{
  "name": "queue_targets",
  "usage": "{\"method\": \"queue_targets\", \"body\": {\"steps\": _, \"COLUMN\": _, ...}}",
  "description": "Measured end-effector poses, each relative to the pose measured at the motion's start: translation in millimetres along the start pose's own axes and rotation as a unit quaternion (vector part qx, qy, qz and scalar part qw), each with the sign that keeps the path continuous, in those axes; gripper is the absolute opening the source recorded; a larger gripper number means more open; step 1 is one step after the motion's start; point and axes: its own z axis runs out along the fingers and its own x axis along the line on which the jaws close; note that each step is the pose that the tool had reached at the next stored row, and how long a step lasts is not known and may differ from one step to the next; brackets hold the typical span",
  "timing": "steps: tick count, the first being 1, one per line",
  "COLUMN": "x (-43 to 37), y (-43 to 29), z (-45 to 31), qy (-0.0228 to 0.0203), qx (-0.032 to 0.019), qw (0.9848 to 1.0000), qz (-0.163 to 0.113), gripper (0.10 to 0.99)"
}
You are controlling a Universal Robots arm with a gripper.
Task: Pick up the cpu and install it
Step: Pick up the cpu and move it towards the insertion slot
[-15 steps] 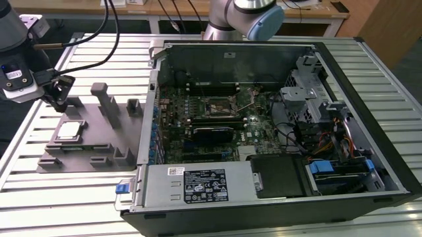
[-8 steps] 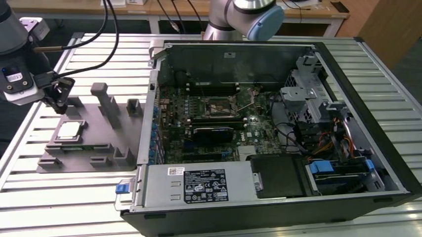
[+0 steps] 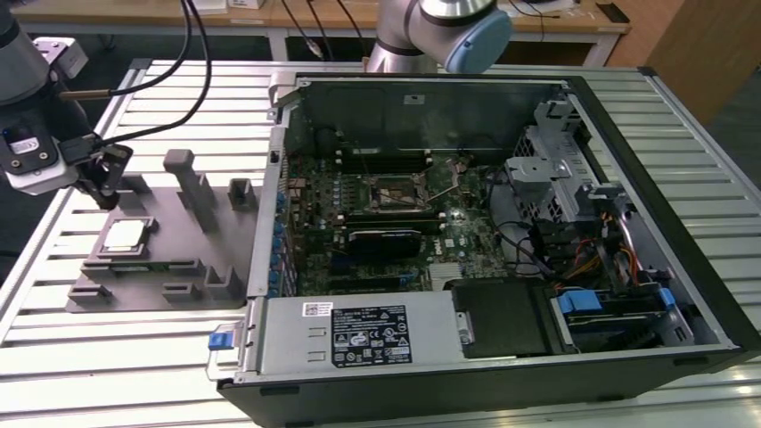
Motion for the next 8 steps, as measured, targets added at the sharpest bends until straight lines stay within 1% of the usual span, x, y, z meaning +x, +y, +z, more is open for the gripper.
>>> {"method": "queue_targets", "body": {"steps": 8, "x": 5.5, "y": -0.7, "z": 5.2, "qy": 0.0000, "qx": 0.0000, "qw": 1.0000, "qz": 0.000, "gripper": 0.106}}
